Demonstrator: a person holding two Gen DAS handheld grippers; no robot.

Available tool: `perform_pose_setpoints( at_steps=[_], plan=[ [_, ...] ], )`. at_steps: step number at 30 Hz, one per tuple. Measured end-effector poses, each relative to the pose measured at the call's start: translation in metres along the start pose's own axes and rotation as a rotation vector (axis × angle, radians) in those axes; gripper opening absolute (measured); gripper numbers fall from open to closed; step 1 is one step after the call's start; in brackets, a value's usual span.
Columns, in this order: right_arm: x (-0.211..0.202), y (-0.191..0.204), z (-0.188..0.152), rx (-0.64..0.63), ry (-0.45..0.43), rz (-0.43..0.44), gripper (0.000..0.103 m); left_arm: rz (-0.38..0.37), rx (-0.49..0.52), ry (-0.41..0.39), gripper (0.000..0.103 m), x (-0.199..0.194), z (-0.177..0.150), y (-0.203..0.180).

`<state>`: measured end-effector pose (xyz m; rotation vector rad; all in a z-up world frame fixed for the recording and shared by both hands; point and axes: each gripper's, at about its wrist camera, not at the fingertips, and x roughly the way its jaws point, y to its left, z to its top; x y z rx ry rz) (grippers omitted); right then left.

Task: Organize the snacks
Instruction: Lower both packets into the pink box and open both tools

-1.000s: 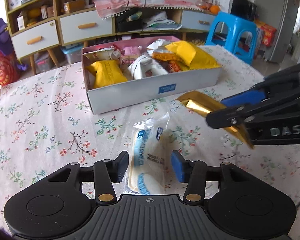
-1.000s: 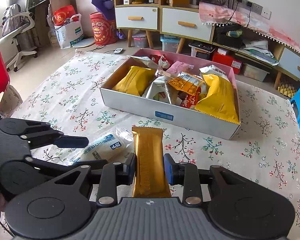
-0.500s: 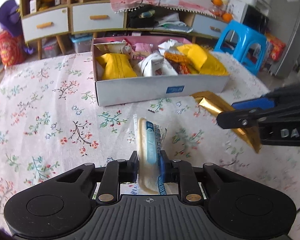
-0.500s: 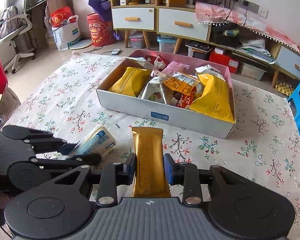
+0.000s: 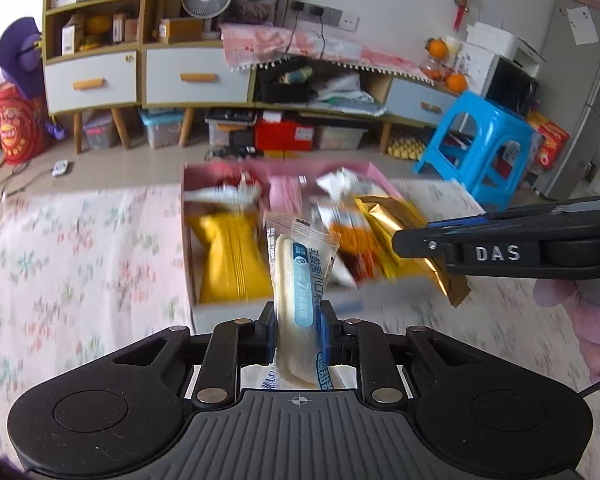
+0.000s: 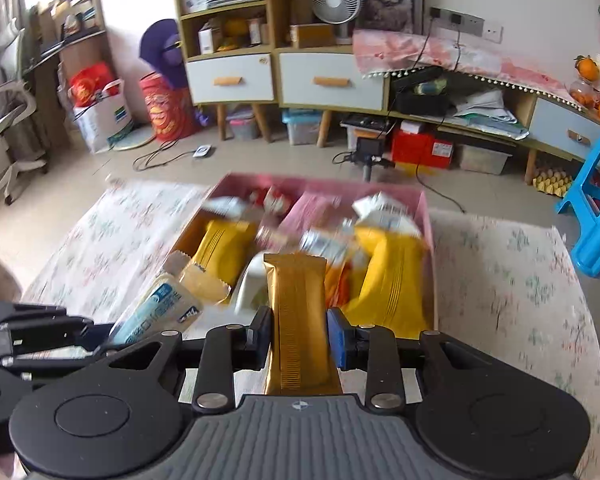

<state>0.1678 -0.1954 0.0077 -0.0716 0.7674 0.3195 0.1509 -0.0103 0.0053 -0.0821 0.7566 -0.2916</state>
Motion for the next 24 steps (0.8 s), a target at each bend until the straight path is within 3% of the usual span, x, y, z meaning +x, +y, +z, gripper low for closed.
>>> perform_pose_setpoints(
  at_steps=[7,16,18,20,21,24],
  plan=[
    [0.045,-0.017,0.036,0.042,-0.004,-0.03,0.02,0.003,-0.06,-0.016,0.018,0.044,0.029,0.011],
    [0.075,-0.033,0.039,0.076,0.007,-0.073,0.022,0.043,-0.065,-0.063,0.023,0.068,0.032,0.021],
    [0.074,-0.033,0.038,0.082,0.004,-0.075,0.029,0.055,-0.066,-0.069,0.035,0.067,0.032,0.022],
    [0.07,-0.033,0.037,0.091,0.003,-0.071,0.038,0.052,-0.064,-0.086,0.057,0.063,0.031,0.024],
    [0.068,-0.032,0.037,0.092,0.0,-0.075,0.046,0.046,-0.062,-0.095,0.06,0.06,0.031,0.024],
    [0.058,-0.029,0.037,0.073,-0.019,-0.085,0.053,0.035,-0.055,-0.105,0.072,0.05,0.03,0.023]
  ],
)
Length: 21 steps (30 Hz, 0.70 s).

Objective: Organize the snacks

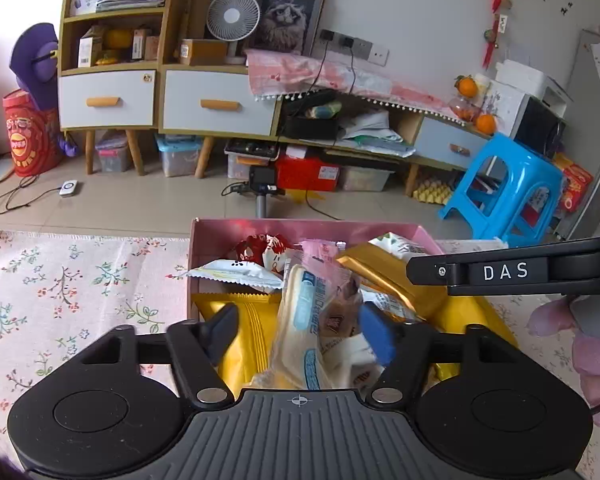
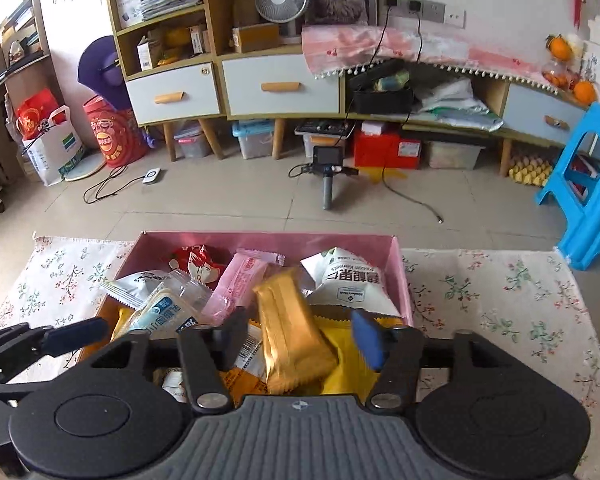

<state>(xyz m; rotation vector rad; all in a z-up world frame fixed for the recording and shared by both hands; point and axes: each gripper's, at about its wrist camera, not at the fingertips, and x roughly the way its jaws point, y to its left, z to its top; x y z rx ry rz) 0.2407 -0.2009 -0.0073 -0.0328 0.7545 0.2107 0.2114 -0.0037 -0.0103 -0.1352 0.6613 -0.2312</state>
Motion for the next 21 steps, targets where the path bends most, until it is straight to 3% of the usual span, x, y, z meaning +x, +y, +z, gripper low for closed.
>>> perform_pose_setpoints(
  at_steps=[7,21],
  plan=[
    [-0.034,0.002,-0.006,-0.023,-0.053,0.012,0.064,-0.011,0.023,-0.013,0.088,-0.033,-0.006,-0.004],
    [-0.1,-0.001,-0.062,0.015,-0.105,0.02,0.079,0.105,0.01,0.011,0.095,-0.095,-0.045,-0.004]
  ],
)
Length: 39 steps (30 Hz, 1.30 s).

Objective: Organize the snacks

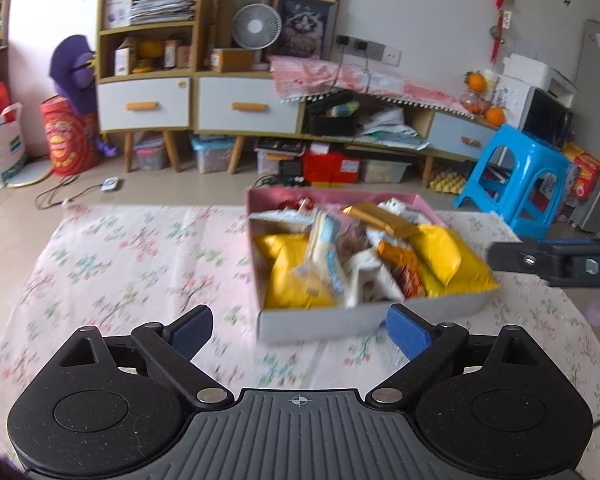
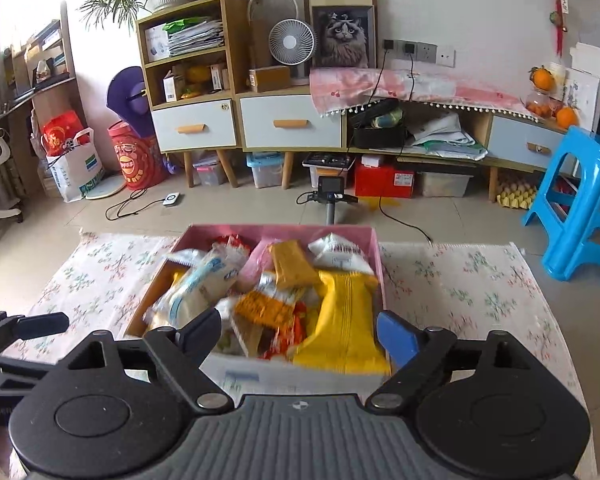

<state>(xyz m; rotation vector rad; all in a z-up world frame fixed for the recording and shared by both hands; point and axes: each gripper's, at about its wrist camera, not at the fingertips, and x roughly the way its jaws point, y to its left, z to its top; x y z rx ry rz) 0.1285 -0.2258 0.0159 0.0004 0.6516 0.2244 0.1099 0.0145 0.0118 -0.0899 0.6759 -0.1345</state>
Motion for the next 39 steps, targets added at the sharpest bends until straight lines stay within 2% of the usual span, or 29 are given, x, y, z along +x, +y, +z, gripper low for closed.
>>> perform_pose_setpoints(
  at_steps=[9,12,21,28,32,39],
  plan=[
    [-0.026,0.007,-0.043,0.024,0.042,-0.044,0.083,0.08,-0.064,0.032,0.098,-0.029,-0.018,0.005],
    [-0.031,0.009,-0.05,0.046,0.048,-0.039,0.085,0.084,-0.077,0.028,0.1,-0.038,-0.021,0.004],
    [-0.035,0.019,-0.073,0.001,0.004,-0.066,0.087,0.13,-0.024,0.038,0.102,-0.044,-0.034,-0.006],
    [-0.036,0.006,-0.07,0.057,-0.076,-0.096,0.087,0.194,0.003,0.072,0.102,-0.038,-0.043,-0.014],
    [-0.044,0.009,-0.066,0.034,-0.122,-0.089,0.088,0.218,0.016,0.078,0.102,-0.039,-0.042,-0.015],
    [-0.042,0.019,-0.067,0.011,-0.087,-0.067,0.088,0.233,0.044,0.112,0.102,-0.042,-0.041,-0.017]
  ],
)
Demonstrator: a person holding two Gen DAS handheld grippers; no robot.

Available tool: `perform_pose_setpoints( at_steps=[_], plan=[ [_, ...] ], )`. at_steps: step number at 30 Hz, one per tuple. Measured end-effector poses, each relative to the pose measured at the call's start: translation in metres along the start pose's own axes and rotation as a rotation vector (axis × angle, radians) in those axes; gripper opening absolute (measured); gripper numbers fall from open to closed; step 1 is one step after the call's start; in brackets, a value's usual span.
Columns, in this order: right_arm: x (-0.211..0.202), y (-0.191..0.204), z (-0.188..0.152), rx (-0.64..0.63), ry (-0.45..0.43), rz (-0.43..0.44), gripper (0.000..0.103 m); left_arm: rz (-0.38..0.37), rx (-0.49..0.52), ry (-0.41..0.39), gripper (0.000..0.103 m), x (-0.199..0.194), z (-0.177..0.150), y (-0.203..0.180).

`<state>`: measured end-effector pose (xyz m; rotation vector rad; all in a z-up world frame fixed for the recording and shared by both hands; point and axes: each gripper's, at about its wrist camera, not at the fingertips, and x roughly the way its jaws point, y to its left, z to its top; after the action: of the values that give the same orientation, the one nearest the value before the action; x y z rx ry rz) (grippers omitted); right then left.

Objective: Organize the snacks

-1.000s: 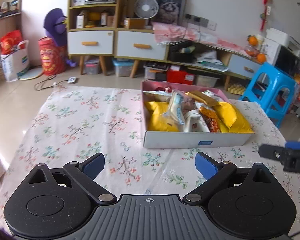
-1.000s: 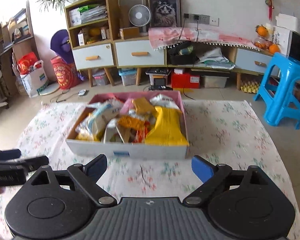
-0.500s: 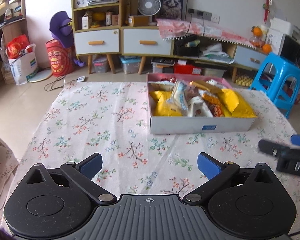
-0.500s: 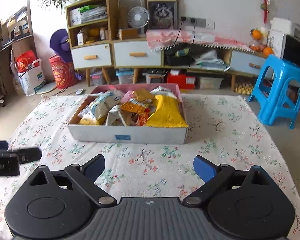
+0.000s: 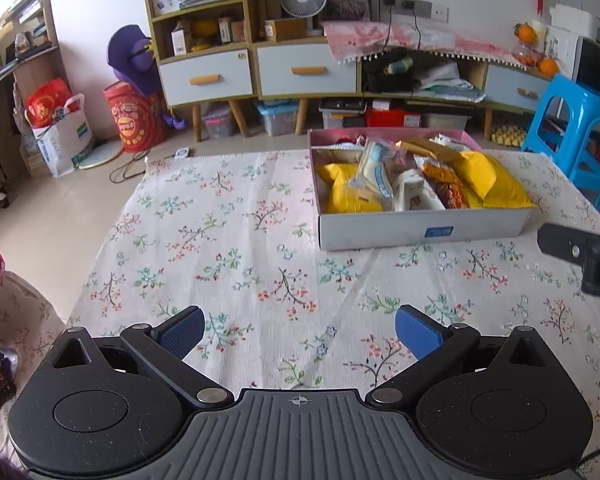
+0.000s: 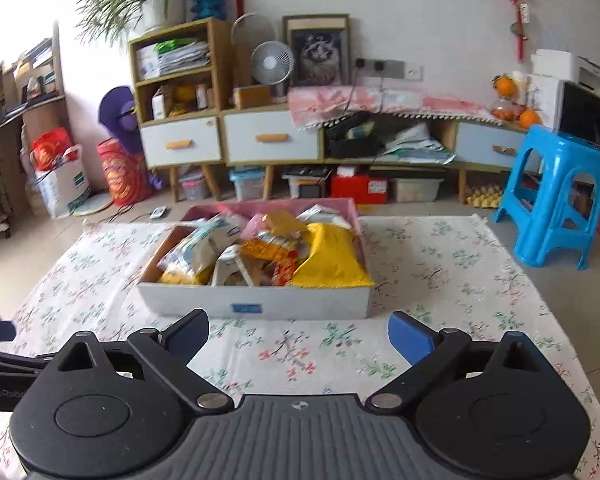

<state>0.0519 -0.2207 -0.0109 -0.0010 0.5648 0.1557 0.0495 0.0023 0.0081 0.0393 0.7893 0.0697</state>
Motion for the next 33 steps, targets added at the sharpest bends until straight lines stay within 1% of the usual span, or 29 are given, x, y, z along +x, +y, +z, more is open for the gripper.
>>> perform_pose_setpoints(
  at_steps=[2,5,8,14,18,21,25,33],
  plan=[
    [0.002,0.001,0.003,0.009,0.006,-0.003,0.089,-0.004,-0.006,0.017,0.102,0.002,0.002,0.001],
    [0.007,0.002,0.006,0.034,0.016,-0.005,0.089,0.006,-0.023,0.01,0.102,0.004,0.006,0.005],
    [0.011,0.005,0.008,0.029,0.02,-0.013,0.089,0.013,-0.044,0.008,0.102,0.006,0.011,0.009],
    [0.01,0.011,0.004,0.019,0.051,0.015,0.09,0.005,-0.061,0.015,0.102,0.007,0.015,0.012],
    [0.004,0.011,0.007,-0.002,0.014,-0.004,0.09,0.012,-0.067,0.005,0.102,0.006,0.016,0.013],
    [0.003,0.007,0.011,0.015,-0.003,-0.017,0.091,0.012,-0.072,0.001,0.102,0.005,0.016,0.014],
    [0.004,0.004,0.011,0.036,0.006,-0.01,0.091,0.012,-0.072,-0.006,0.102,0.003,0.017,0.014],
    [0.006,0.004,0.01,0.054,0.022,0.001,0.091,-0.011,-0.062,-0.028,0.102,-0.006,0.02,0.011]
  ],
)
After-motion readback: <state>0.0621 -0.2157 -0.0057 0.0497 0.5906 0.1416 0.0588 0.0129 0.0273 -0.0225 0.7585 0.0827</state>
